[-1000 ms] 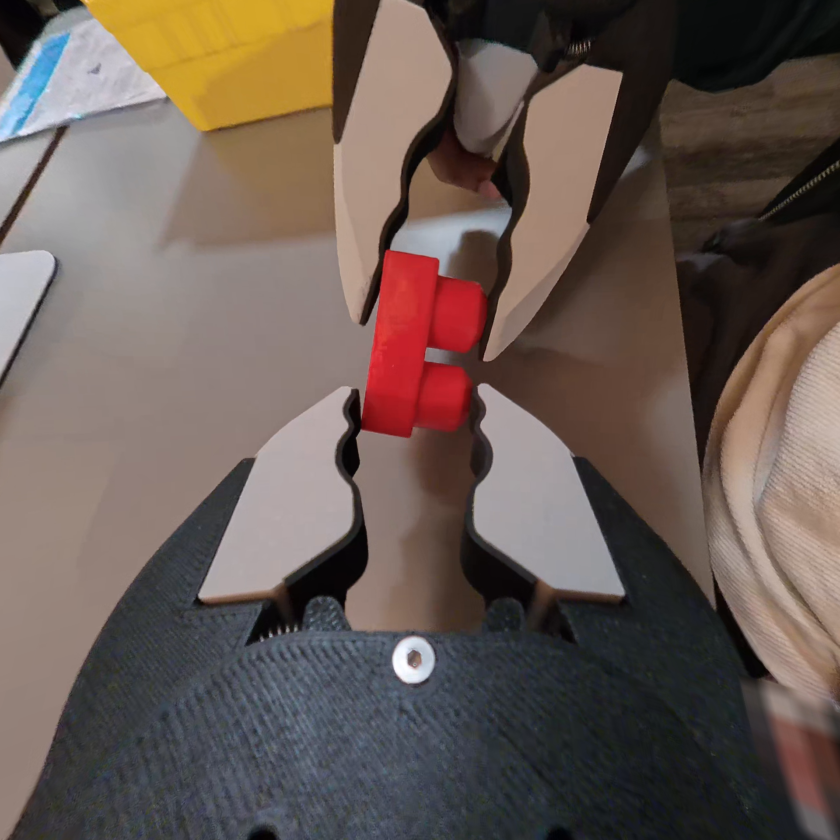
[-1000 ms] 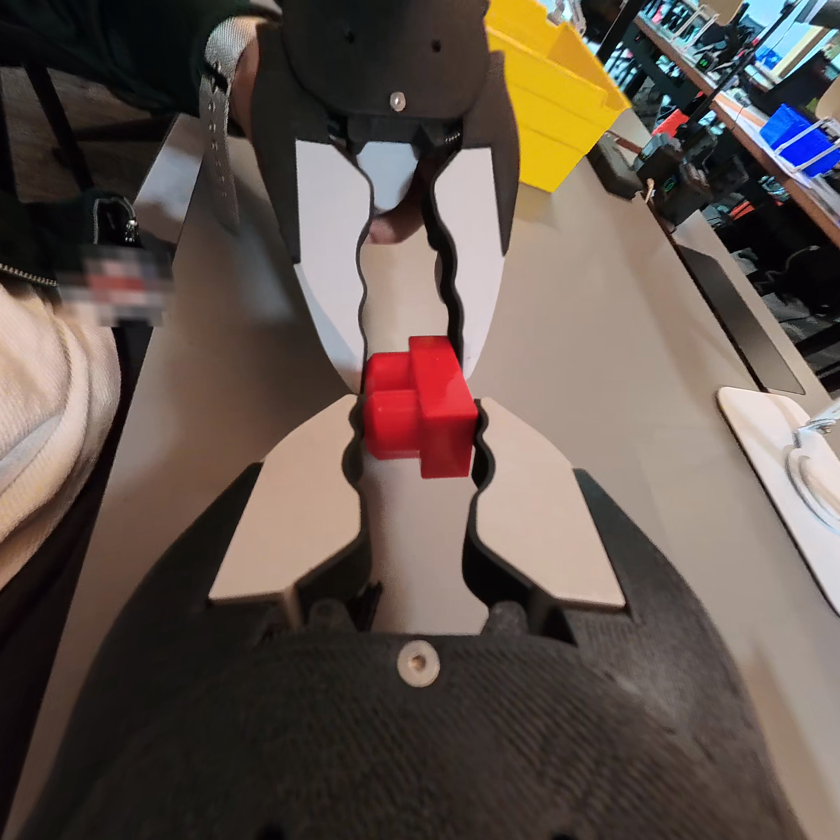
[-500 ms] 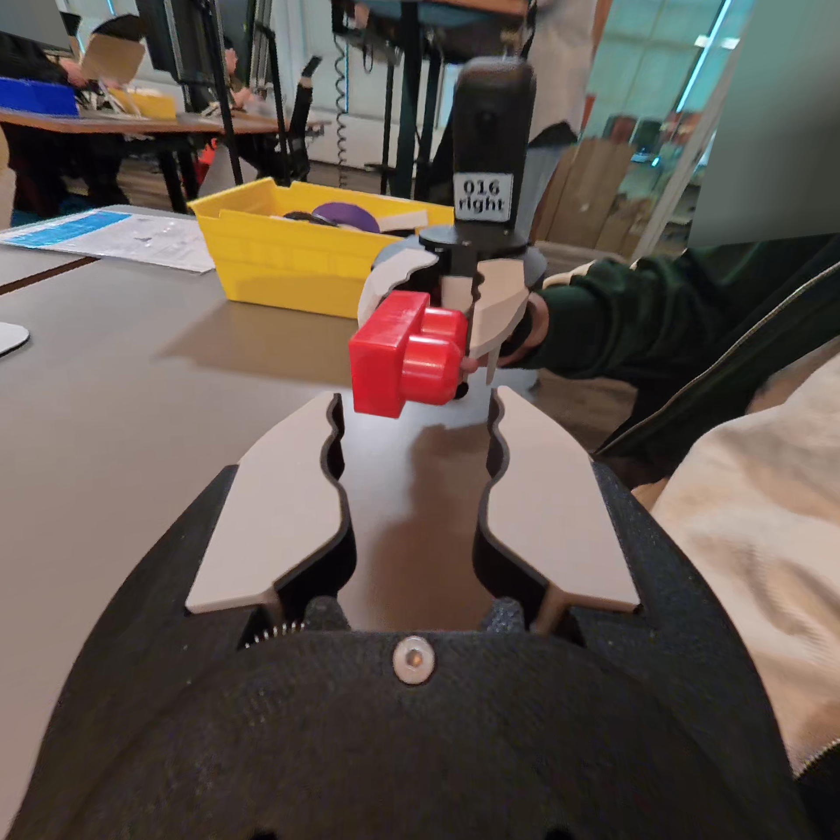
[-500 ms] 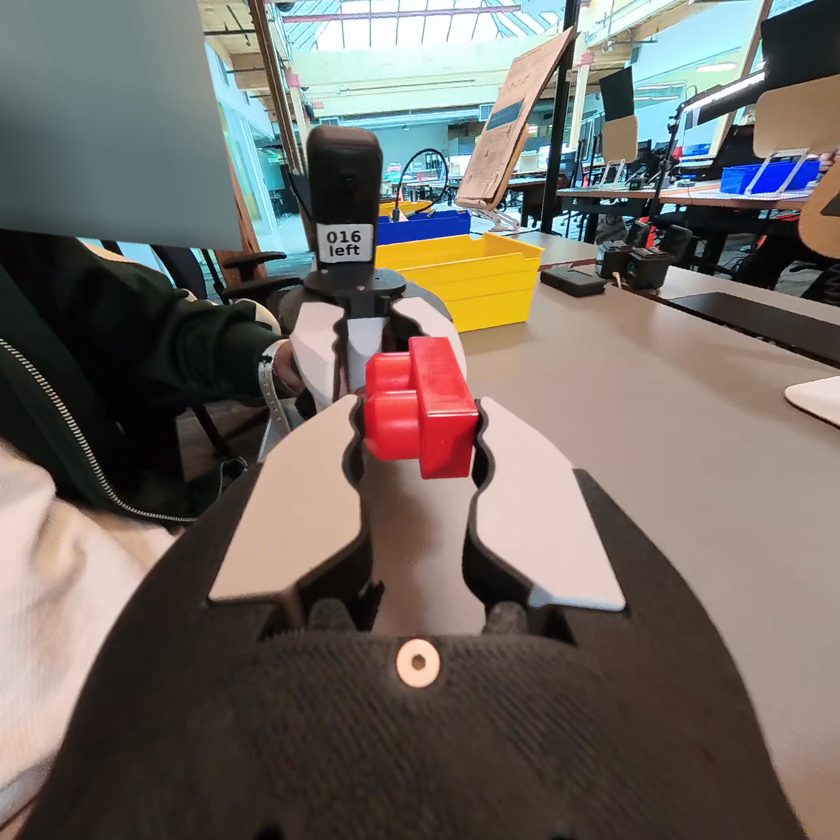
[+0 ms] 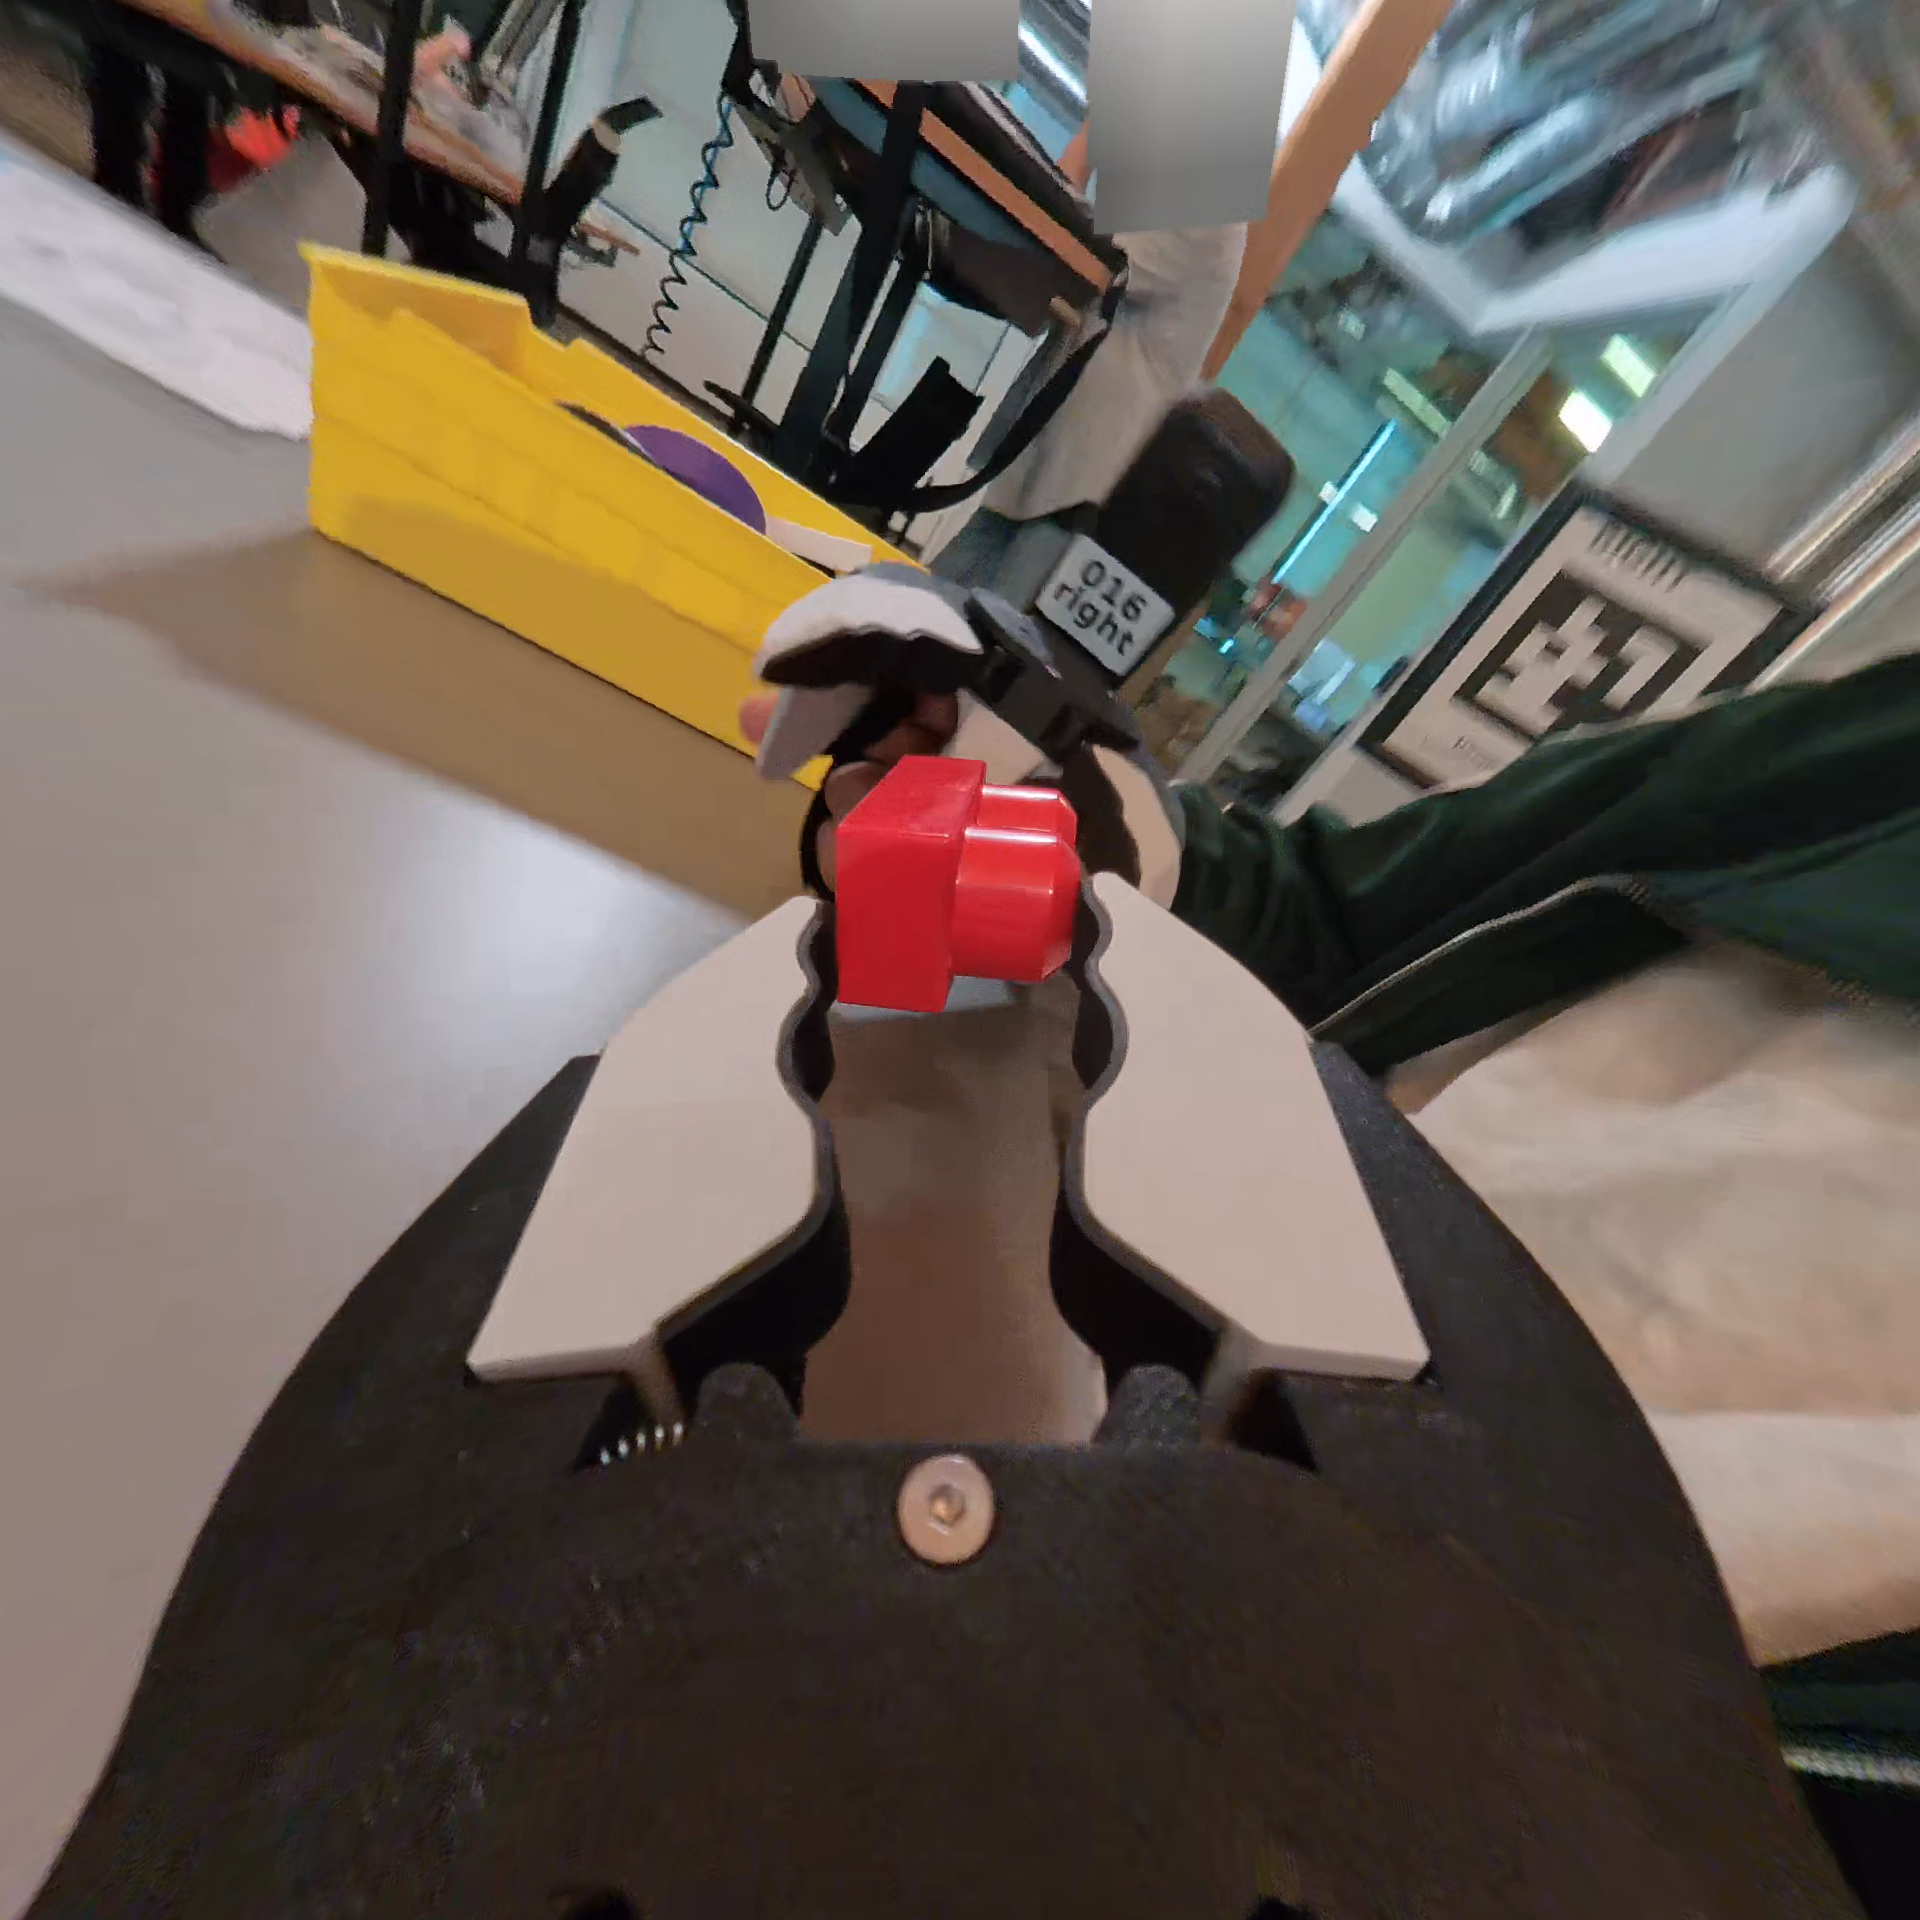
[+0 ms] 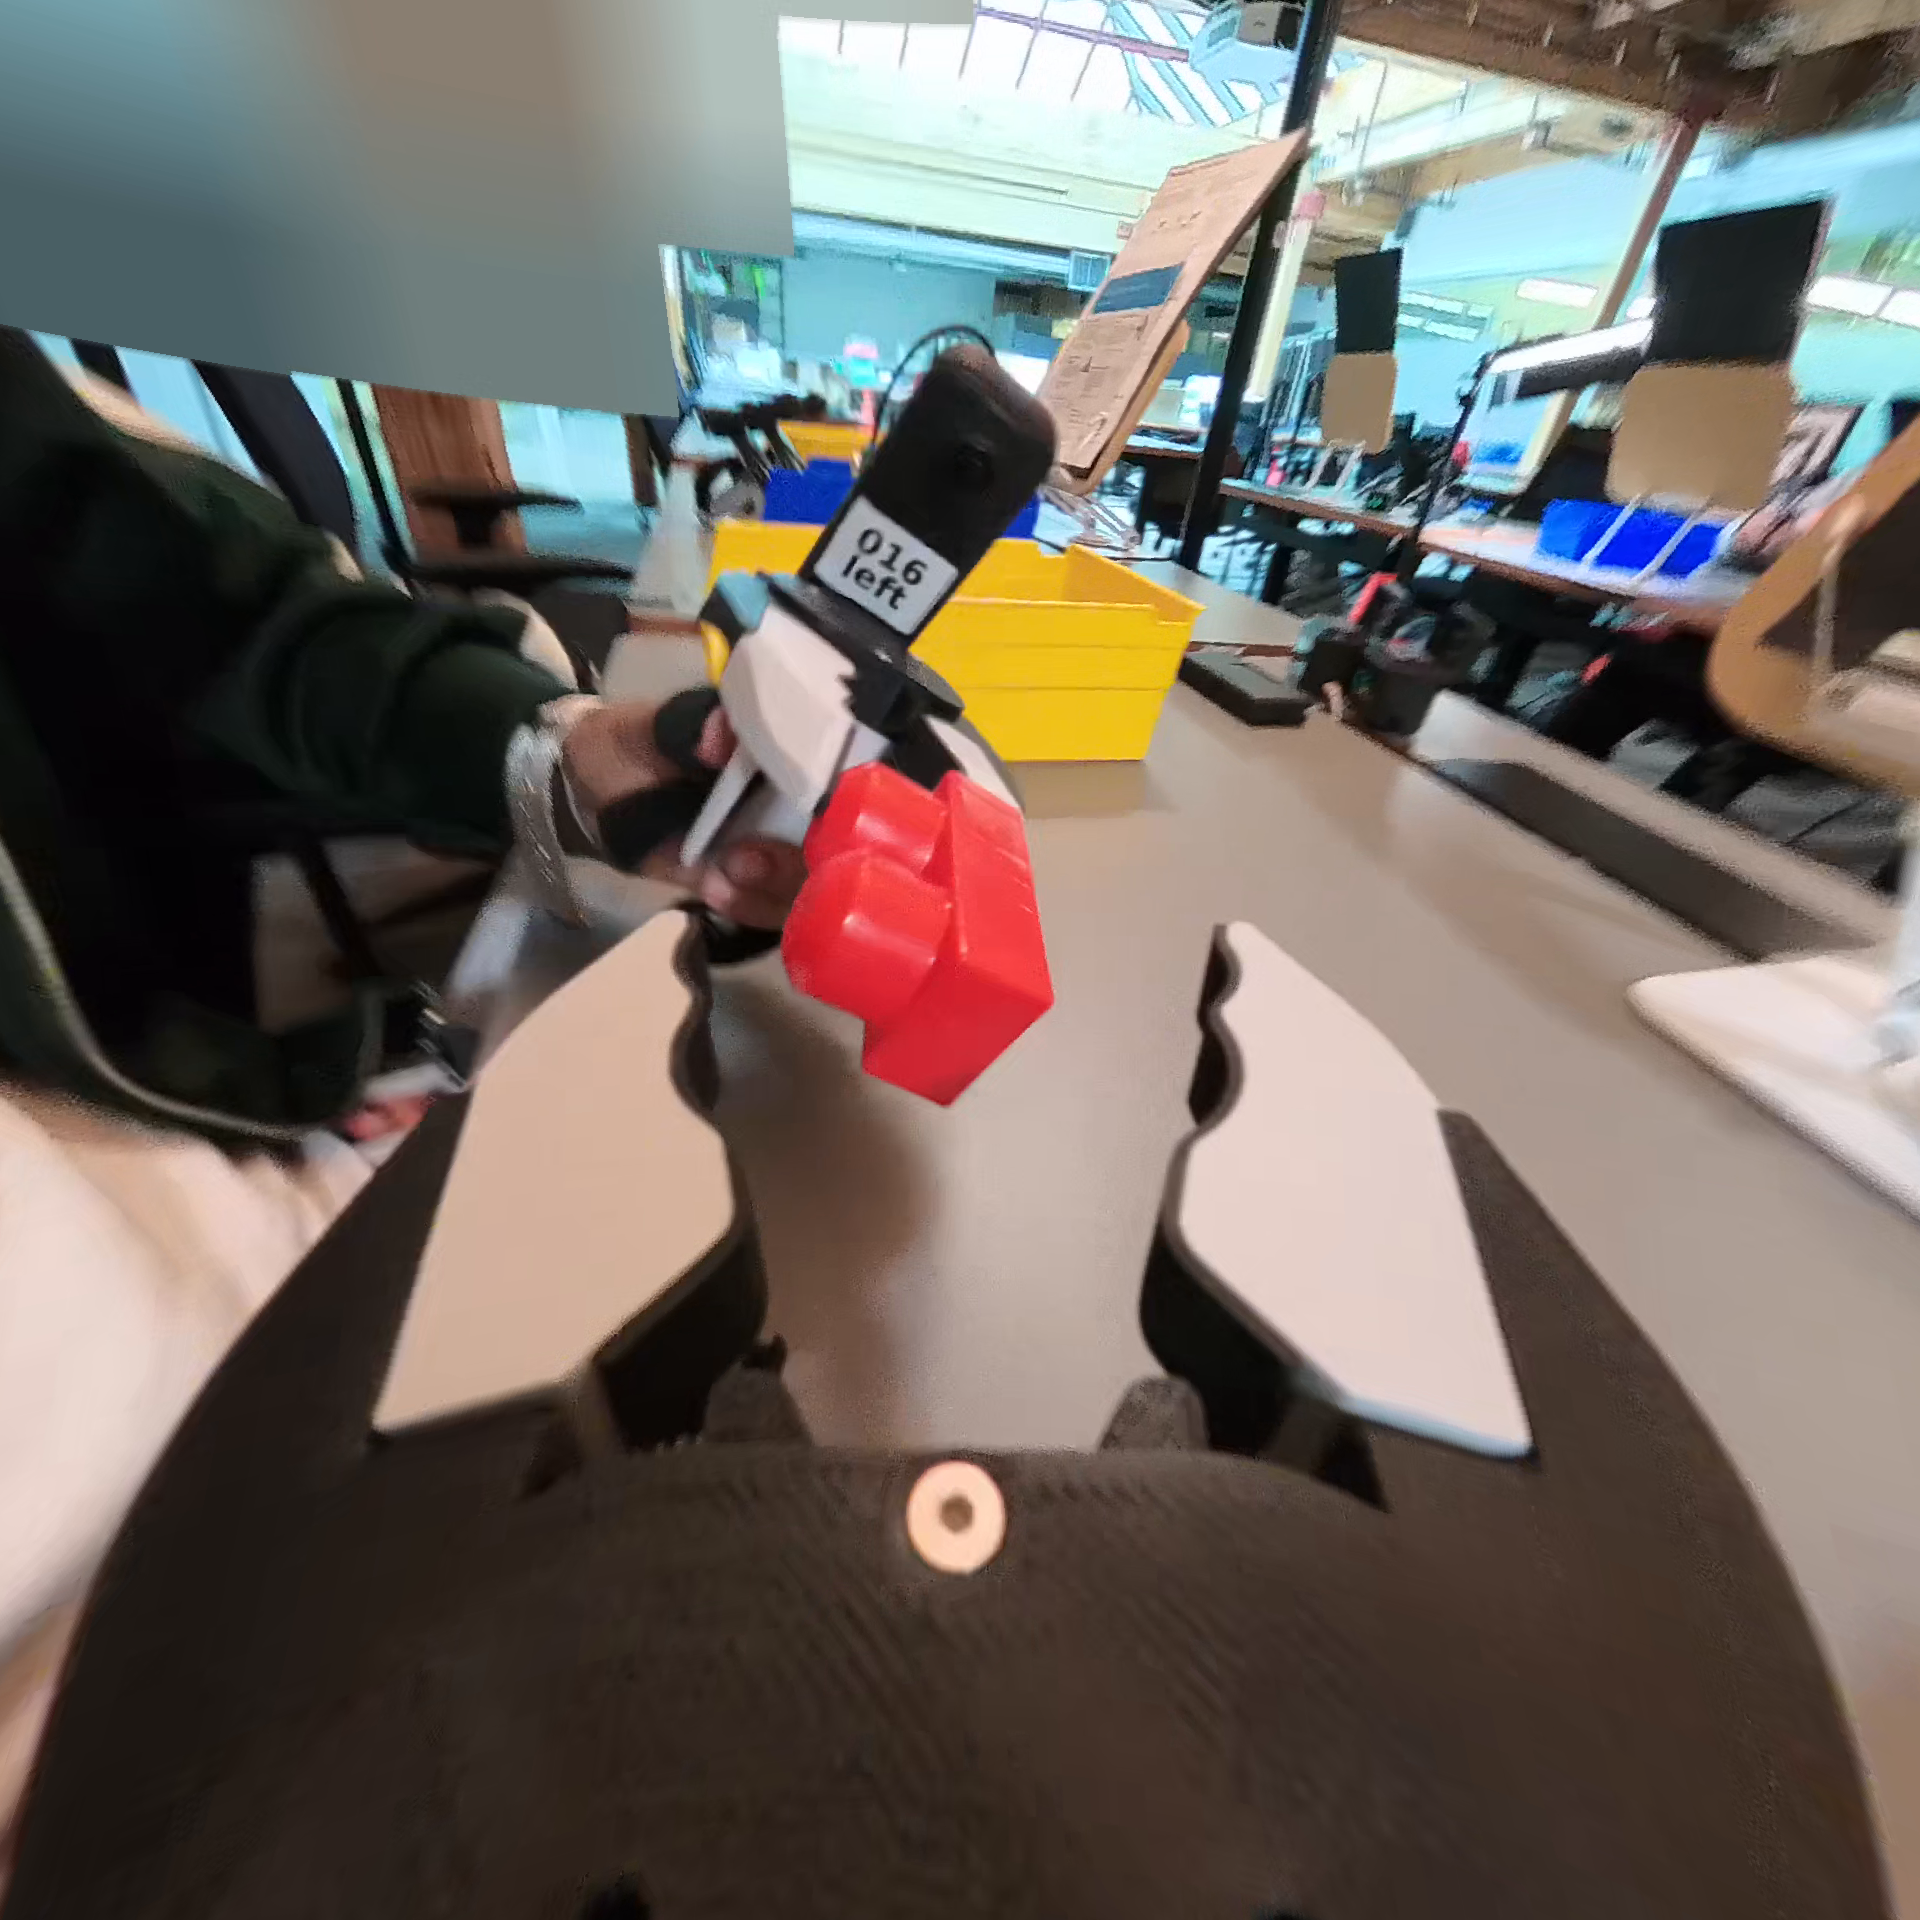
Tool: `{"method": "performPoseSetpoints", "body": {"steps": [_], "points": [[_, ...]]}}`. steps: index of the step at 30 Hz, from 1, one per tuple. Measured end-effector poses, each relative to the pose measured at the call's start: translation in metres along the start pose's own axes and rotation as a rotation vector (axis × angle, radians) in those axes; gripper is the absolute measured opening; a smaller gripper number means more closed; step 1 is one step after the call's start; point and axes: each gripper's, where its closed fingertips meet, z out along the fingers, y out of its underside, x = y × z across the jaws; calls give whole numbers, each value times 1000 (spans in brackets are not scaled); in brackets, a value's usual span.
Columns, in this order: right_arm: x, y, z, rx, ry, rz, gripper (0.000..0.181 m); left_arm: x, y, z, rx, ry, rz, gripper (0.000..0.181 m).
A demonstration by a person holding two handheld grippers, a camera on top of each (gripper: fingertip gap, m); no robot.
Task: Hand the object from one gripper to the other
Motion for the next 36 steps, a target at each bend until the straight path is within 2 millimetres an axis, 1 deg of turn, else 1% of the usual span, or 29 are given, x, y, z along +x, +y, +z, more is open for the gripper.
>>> {"method": "performPoseSetpoints", "body": {"steps": [1,2,4,6,7,9,11,15,19,20,21,22,23,24,25,27,29,33,36], "points": [[0,0,-1,-20,16,-91,94,-1,0,-1,9,20,-80,45],[0,1,-3,-43,33,-181,94,-1,0,-2,16,52,-163,45],[-6,3,-3,-80,37,-329,84,1,0,-2,30,126,-313,45],[-12,9,-1,-119,25,-408,77,3,3,0,22,180,-421,45],[-13,11,1,-134,26,-428,76,2,5,2,19,185,-447,45],[-15,13,3,-156,27,-458,66,2,7,3,17,187,-466,45],[-15,13,2,-170,35,-477,49,3,6,4,24,190,-472,45],[-13,13,1,-180,47,-477,36,4,6,4,28,197,-480,45],[-12,8,2,-171,64,-459,36,5,1,3,72,225,-462,45],[-11,6,1,-161,68,-441,36,5,-1,3,95,225,-439,45],[-11,3,1,-143,66,-401,36,4,-4,2,117,214,-404,52],[-10,0,-1,-118,57,-339,36,3,-6,2,132,196,-360,65],[-8,-3,-2,-92,48,-256,36,1,-7,2,144,178,-316,75],[-7,-7,-4,-63,26,-157,36,1,-9,2,154,165,-272,81],[-7,-10,-6,-35,-7,-41,36,2,-10,2,162,161,-225,81],[-6,-15,-7,19,-67,191,36,4,-9,2,147,135,-116,81],[-7,-18,-8,59,-112,308,36,7,-7,3,124,101,18,78],[-14,-15,-3,50,-169,380,36,17,-4,6,84,53,223,66],[-20,-16,0,61,-207,436,36,19,-1,8,59,32,277,49]]}}
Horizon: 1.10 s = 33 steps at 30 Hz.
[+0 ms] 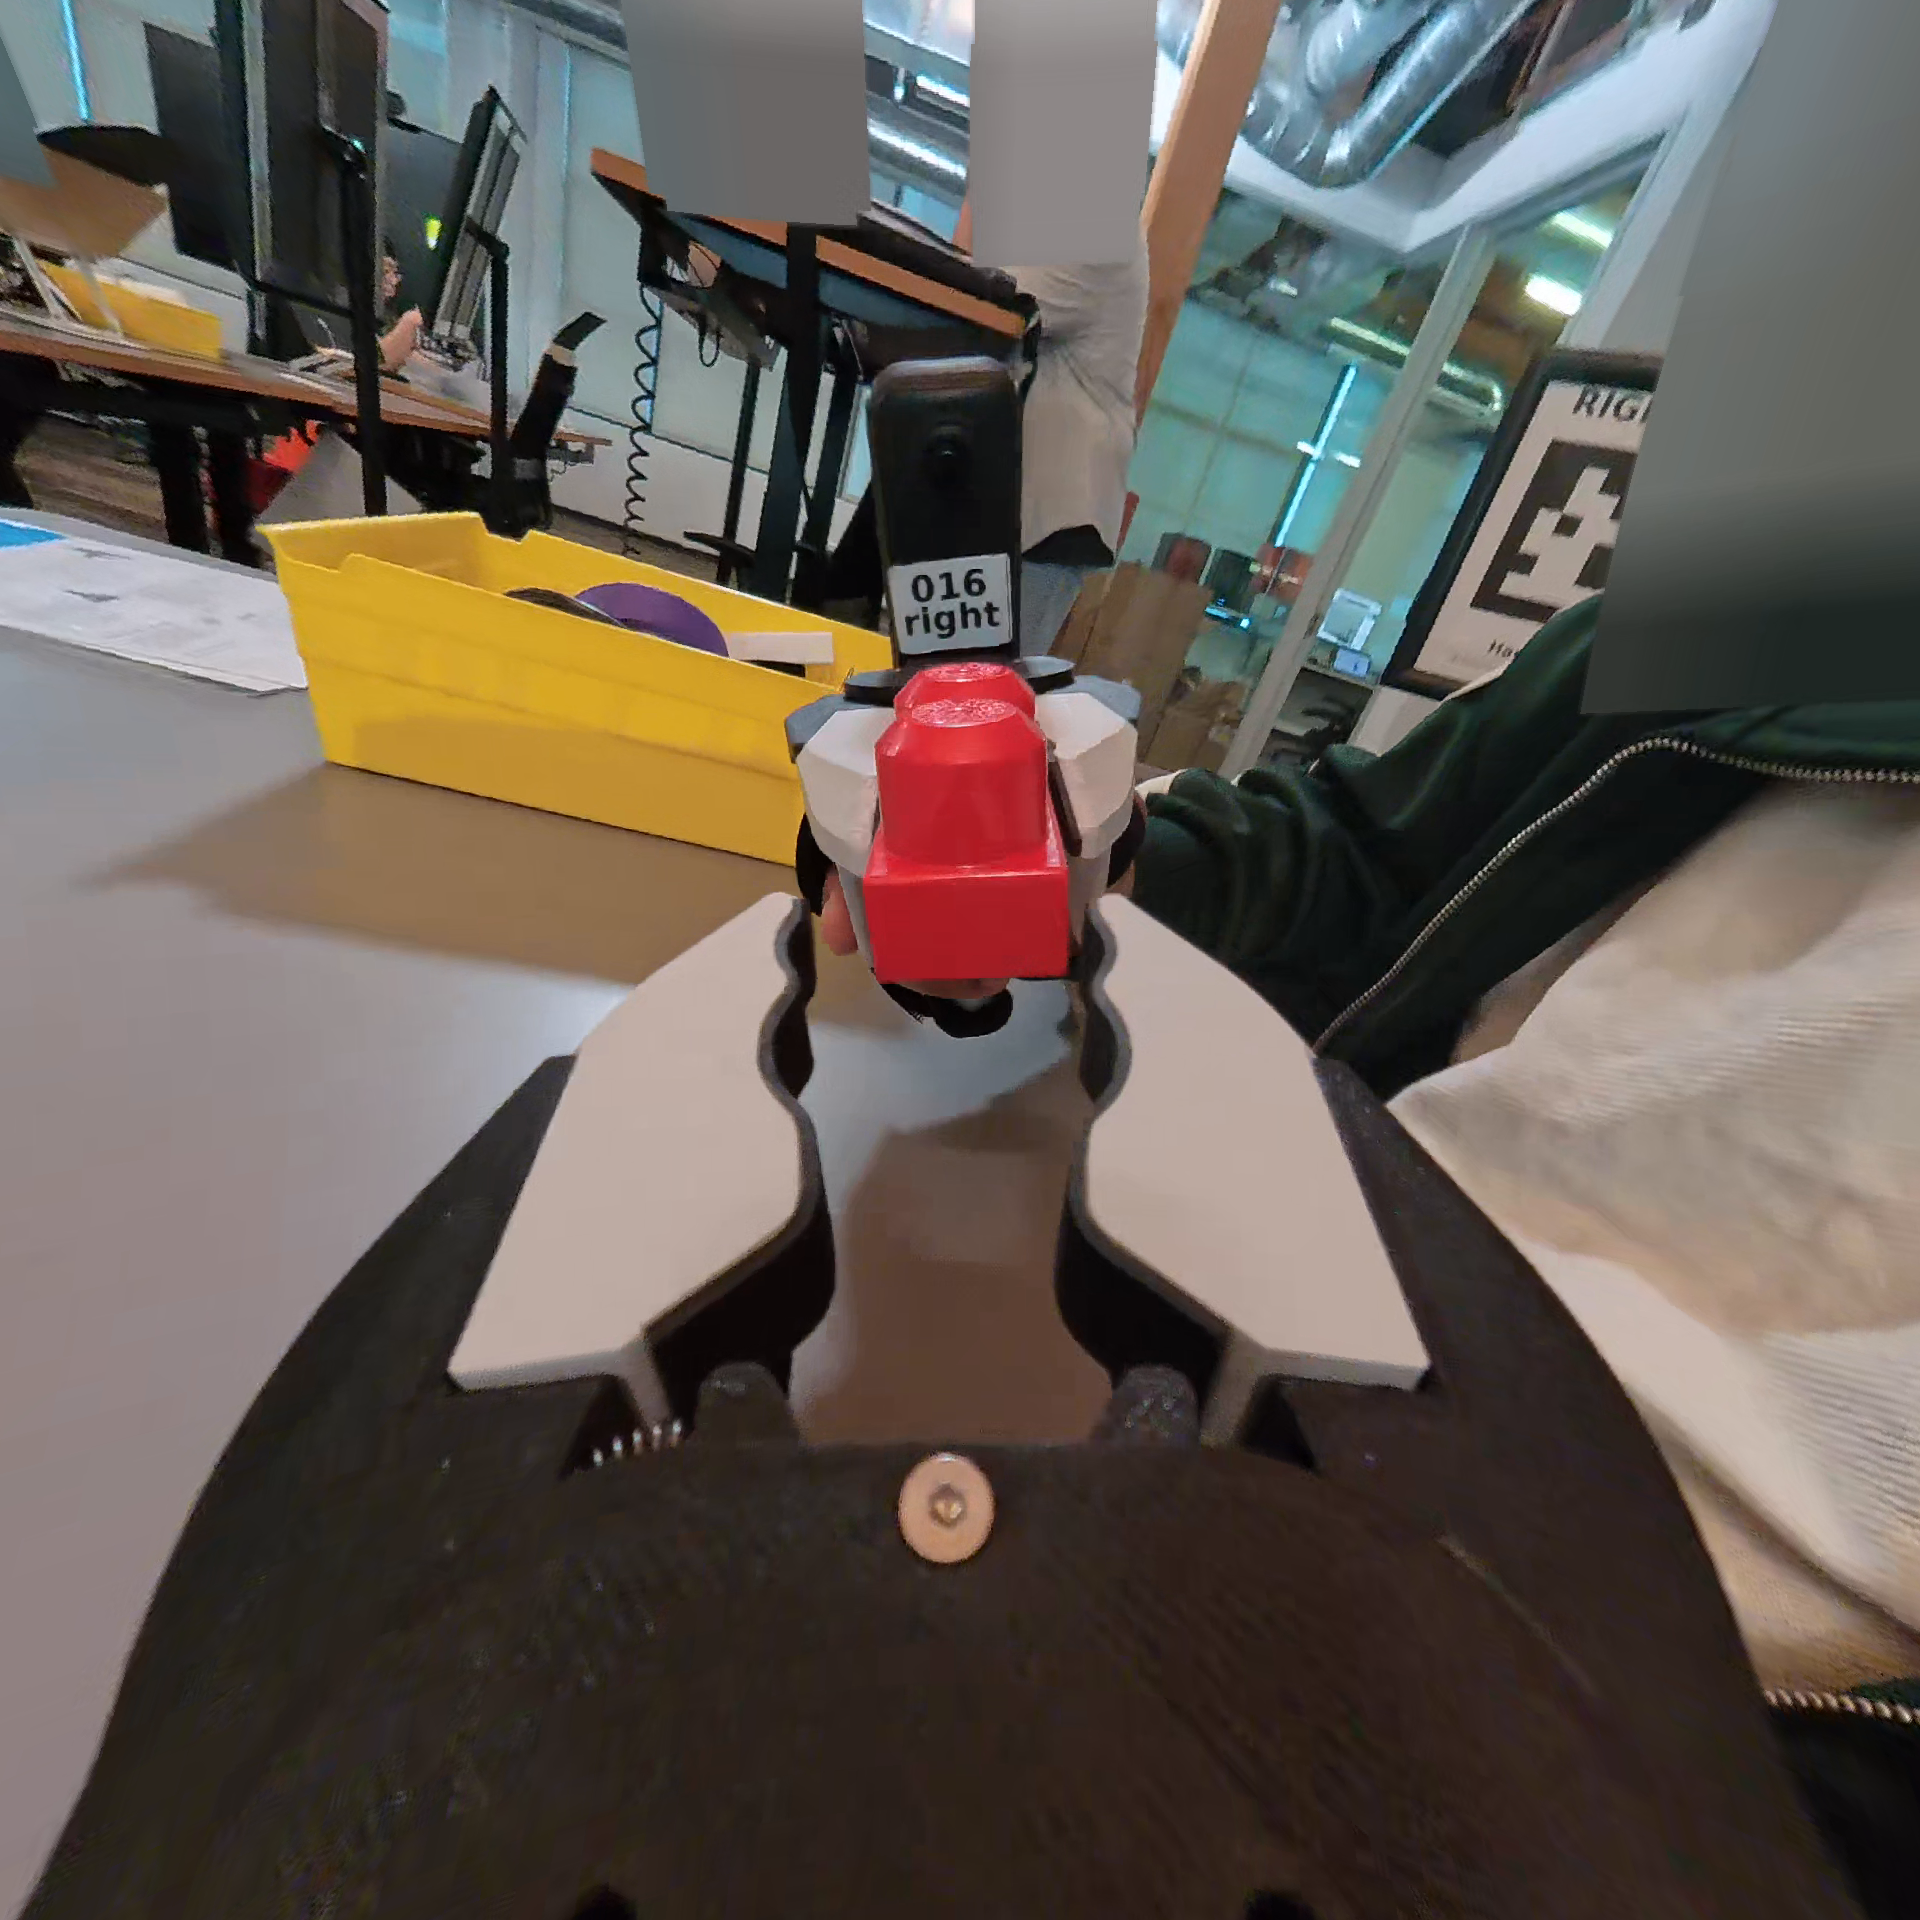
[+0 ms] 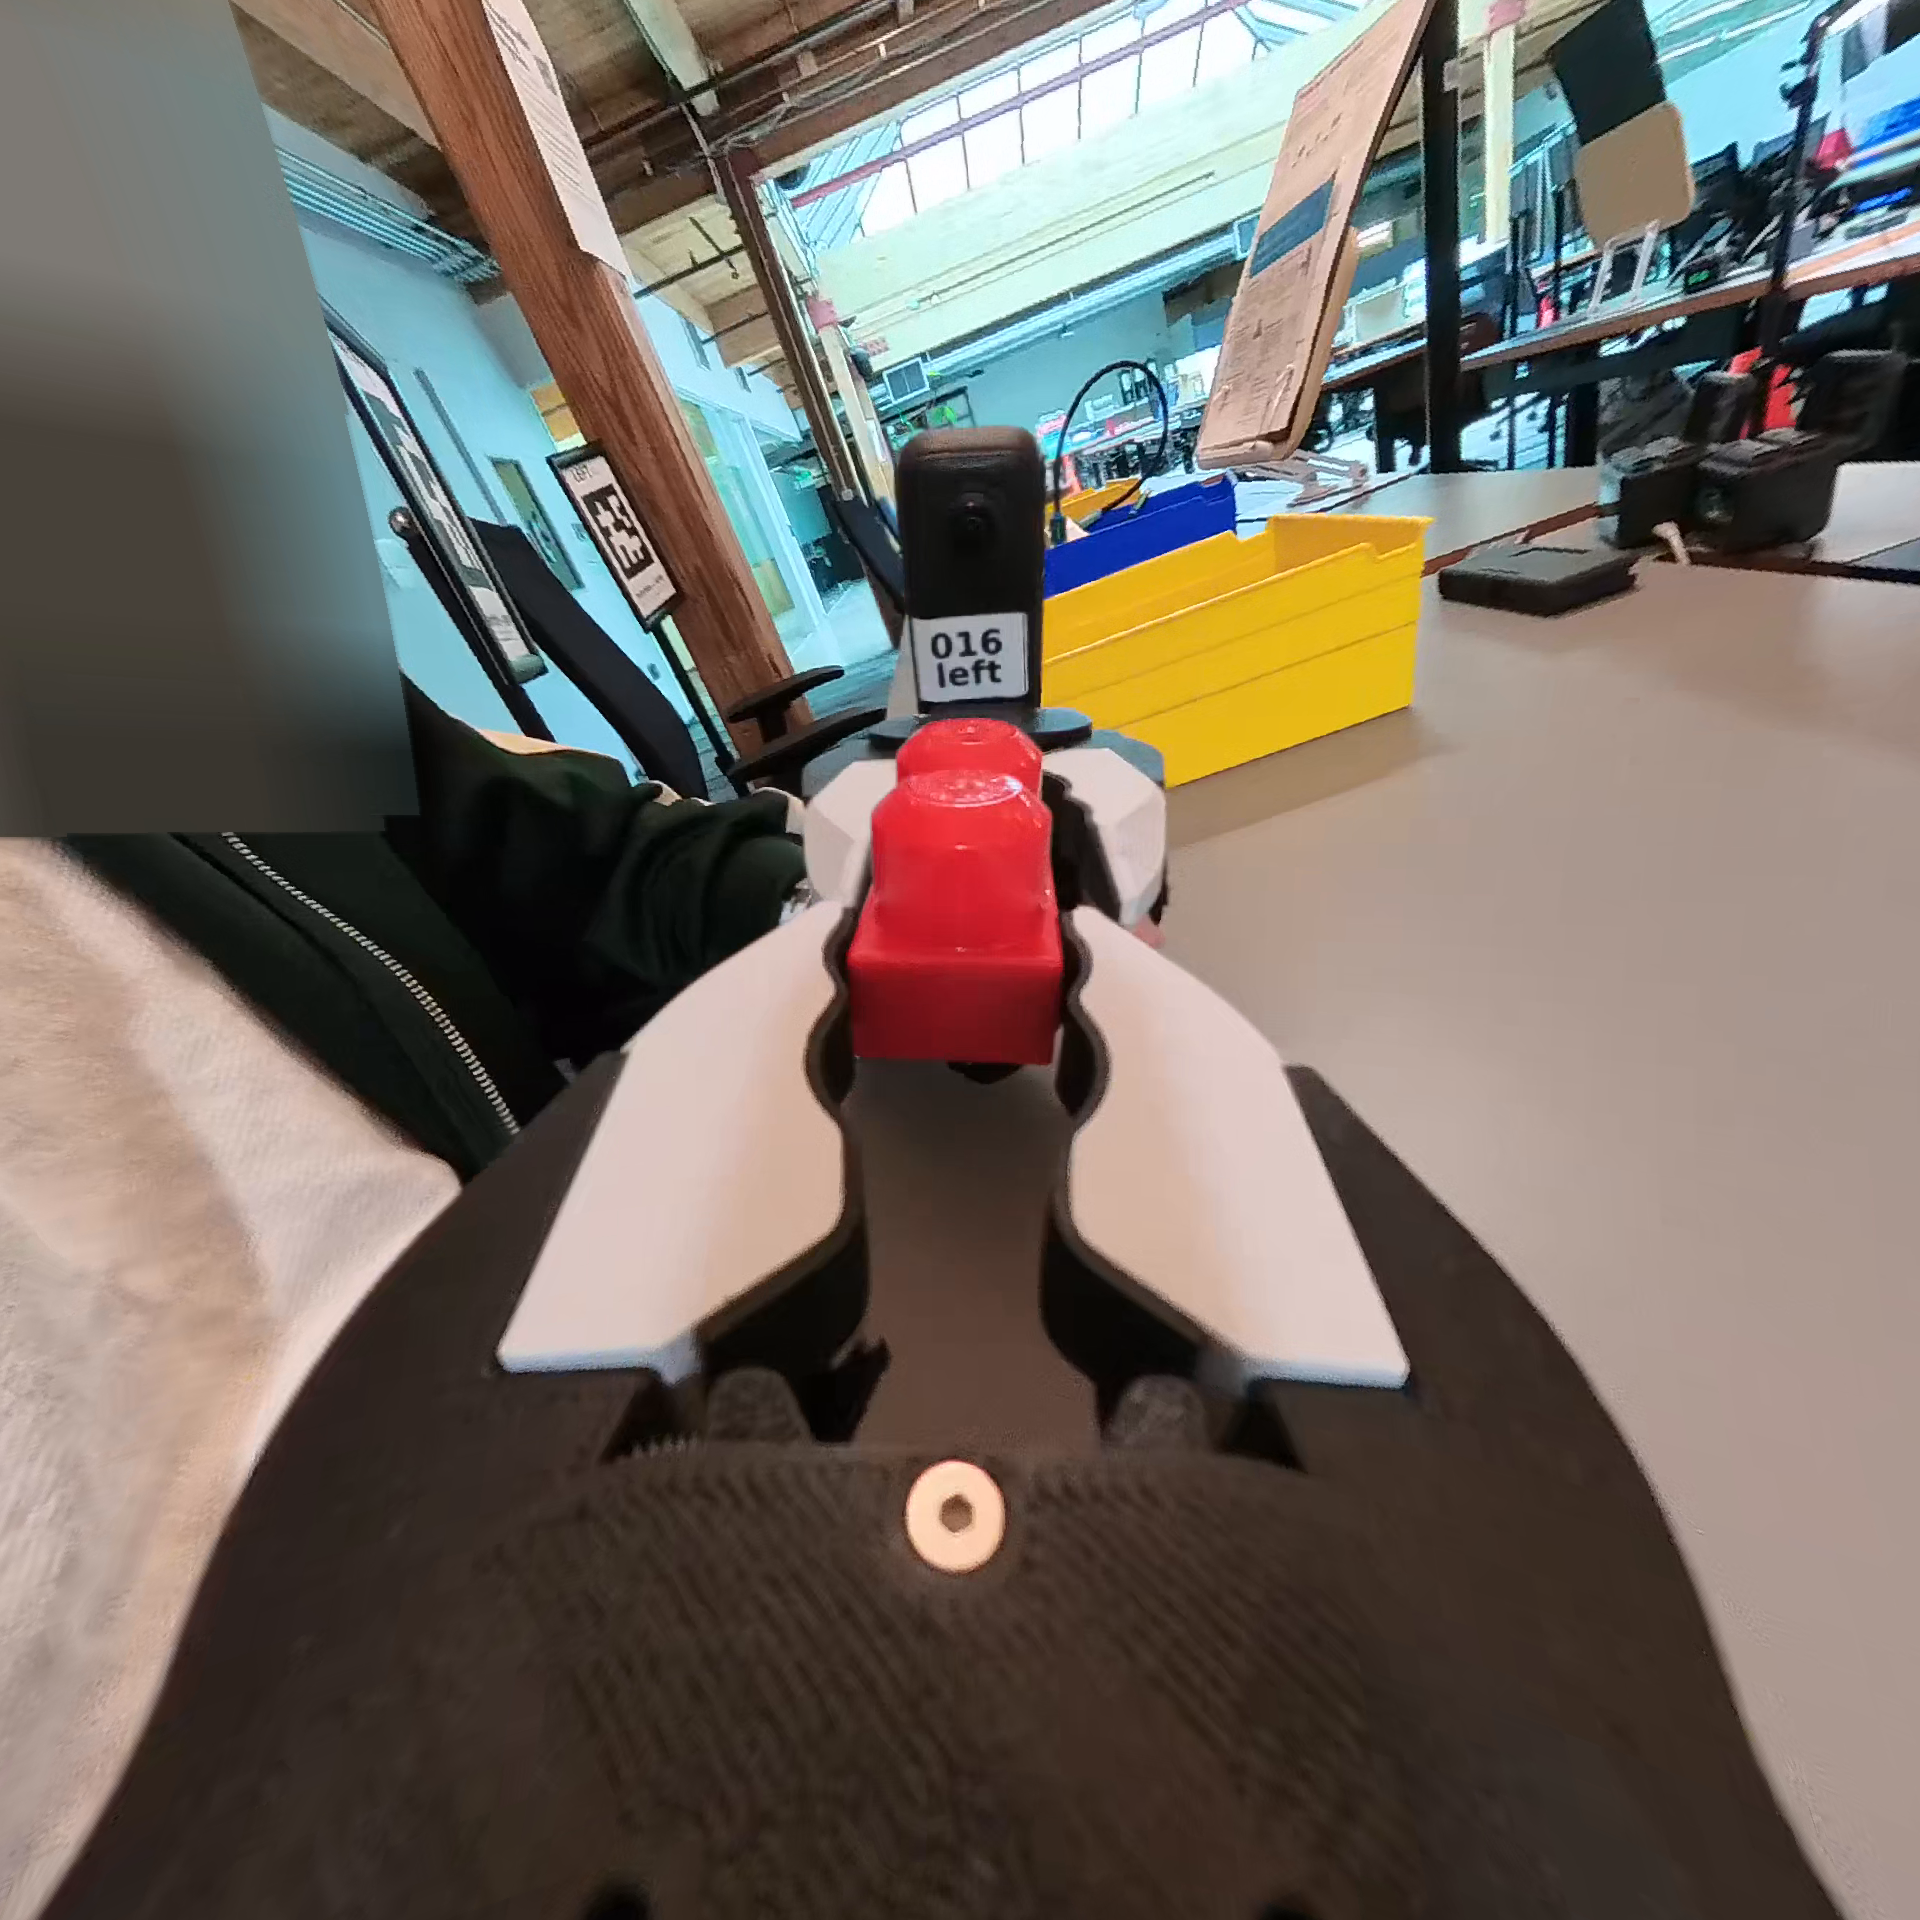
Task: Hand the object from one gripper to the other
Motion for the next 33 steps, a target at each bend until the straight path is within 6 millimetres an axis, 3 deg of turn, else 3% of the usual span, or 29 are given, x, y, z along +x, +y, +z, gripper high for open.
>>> {"method": "performPoseSetpoints", "body": {"steps": [2,6,7,9,12,17,20,23,26,33], "points": [[1,2,2,-5,5,9,36,3,2,0,-13,21,-1,37],[4,7,3,-10,7,-4,37,1,-3,-3,-9,10,-65,36],[8,8,4,-10,25,-26,45,0,-4,-4,-5,10,-83,36],[18,5,2,14,103,-100,80,-5,-6,-7,11,-3,-119,36],[28,-2,-6,6,218,-307,91,-11,-6,-10,22,-15,-175,37],[19,-6,-12,-103,320,-789,75,-13,2,-7,5,17,-314,37],[15,5,-7,-188,334,-958,67,-9,6,-4,-1,65,-410,37],[14,11,-3,-226,331,-996,63,-7,8,-2,-7,90,-448,37],[16,9,-5,-230,352,-1014,45,-3,9,-1,-22,117,-469,37],[13,3,-5,-239,374,-998,45,-2,4,-1,47,153,-477,42]]}}
